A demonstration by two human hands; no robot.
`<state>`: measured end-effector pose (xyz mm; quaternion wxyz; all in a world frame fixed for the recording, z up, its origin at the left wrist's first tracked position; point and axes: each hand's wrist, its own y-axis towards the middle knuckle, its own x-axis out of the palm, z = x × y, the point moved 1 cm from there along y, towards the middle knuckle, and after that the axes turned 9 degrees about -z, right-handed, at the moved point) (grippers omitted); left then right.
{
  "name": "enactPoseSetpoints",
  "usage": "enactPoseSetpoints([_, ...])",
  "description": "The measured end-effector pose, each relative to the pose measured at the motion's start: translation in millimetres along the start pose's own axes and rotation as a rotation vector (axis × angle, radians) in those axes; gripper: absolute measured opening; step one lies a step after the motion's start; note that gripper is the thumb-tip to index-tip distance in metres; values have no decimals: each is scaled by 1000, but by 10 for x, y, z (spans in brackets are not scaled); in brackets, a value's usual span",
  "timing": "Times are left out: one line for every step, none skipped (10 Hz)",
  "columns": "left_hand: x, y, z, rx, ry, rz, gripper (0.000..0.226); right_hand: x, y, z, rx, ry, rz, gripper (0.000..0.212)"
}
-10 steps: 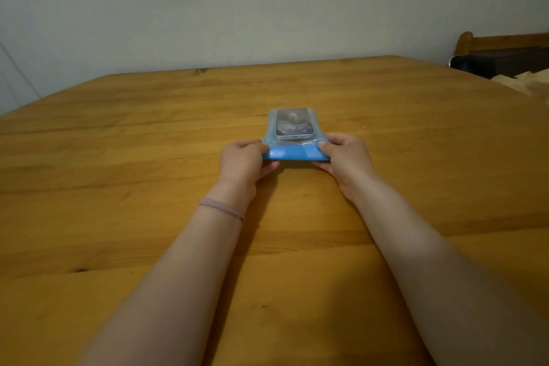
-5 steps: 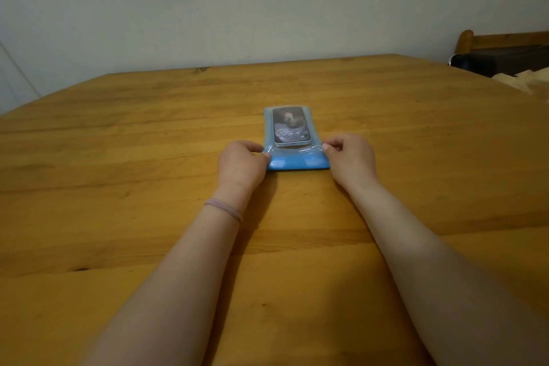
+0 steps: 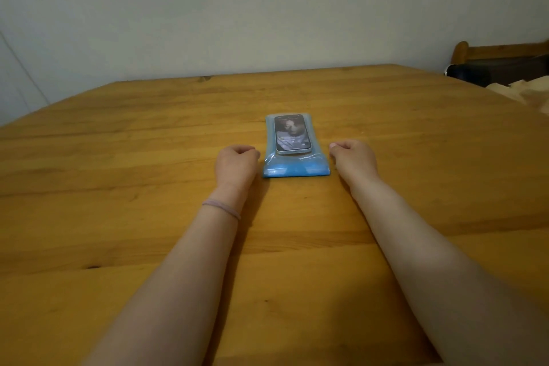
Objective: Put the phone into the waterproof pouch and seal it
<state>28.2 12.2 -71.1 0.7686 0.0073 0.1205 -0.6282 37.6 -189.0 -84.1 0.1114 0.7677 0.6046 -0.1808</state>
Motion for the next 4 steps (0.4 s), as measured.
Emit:
enactPoseSetpoints([-36, 12, 14, -23, -86, -56, 20, -48, 30, -29, 47, 174, -60, 12])
enactPoseSetpoints([-58, -71, 110, -33, -160, -135, 6, -150, -8, -120, 100, 346, -174, 9])
enactPoseSetpoints([-111, -156, 251, -23, -157, -215, 12, -280, -67, -244, 126, 356, -254, 10])
enactPoseSetpoints([-178, -242, 389, 17, -88, -274, 22, -400, -168, -354, 107, 320, -284, 6])
